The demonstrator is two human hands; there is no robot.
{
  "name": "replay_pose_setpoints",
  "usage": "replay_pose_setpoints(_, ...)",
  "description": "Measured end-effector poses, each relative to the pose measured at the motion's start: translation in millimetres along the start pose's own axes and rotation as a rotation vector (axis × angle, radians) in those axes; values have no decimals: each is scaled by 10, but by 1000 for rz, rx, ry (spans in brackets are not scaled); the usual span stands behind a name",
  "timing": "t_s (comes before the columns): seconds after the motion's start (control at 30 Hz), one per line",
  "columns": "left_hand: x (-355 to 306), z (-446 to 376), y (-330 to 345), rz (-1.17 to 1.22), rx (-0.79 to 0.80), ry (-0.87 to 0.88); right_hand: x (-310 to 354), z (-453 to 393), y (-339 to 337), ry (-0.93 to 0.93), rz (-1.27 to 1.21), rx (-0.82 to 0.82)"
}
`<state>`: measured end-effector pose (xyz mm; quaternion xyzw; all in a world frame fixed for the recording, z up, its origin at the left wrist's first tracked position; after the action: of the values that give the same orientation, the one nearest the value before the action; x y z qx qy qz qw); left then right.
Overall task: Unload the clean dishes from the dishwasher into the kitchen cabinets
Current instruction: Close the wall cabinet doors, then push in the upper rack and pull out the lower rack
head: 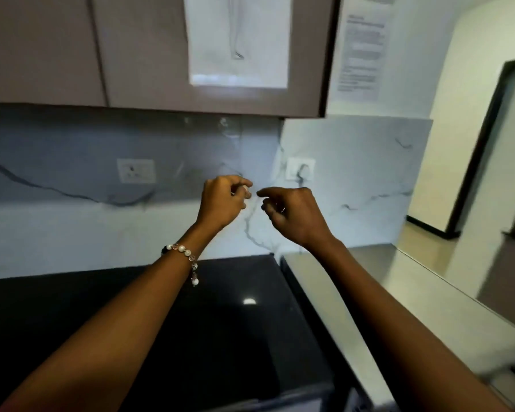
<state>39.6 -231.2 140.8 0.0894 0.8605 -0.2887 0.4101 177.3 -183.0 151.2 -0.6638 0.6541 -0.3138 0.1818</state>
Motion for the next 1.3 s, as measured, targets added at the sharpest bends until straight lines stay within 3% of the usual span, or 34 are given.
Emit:
replay_pose_setpoints(0.3, -496, 2017, 2595, 320, 424, -280, -1193, 2746, -1531, 457, -161, -76)
replay_pose_setpoints(0.47, -664, 3347, 3873, 320, 634, -411, -1771, 4460, -2144, 741, -111, -80)
replay_pose_setpoints(0.63, -587, 4531, 4712, 213, 805, -523, -2060, 5985, -2409, 1050, -132, -124)
replay_pose_setpoints(0.77, -286, 5337, 5105, 51, 882, -620, -2197, 7114, -2321, 1354, -189, -208)
replay_pose_setpoints(0.93, 39, 6053, 5403, -296, 1038, -515, -2227, 8086, -1850, 1660, -293, -230)
replay_pose_setpoints(1.07, 305, 6513, 5657, -422, 1230, -497, -2229, 8699, -1348, 1870, -343, -220)
replay_pose_setpoints(1.3, 717, 7028, 6153, -507, 1417, -404, -2356, 9200, -666, 2129, -461, -327)
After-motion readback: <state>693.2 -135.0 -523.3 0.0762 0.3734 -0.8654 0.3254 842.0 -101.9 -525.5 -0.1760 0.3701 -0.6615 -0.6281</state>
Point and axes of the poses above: each hand's wrist, its own z-axis away from the middle knuckle, its own y-axis out of the palm, x = y × z, the point moved 9 cm from there along -z, towards the middle knuckle, and after that the axes turned 8 degrees about -y, right-handed, at the moved point
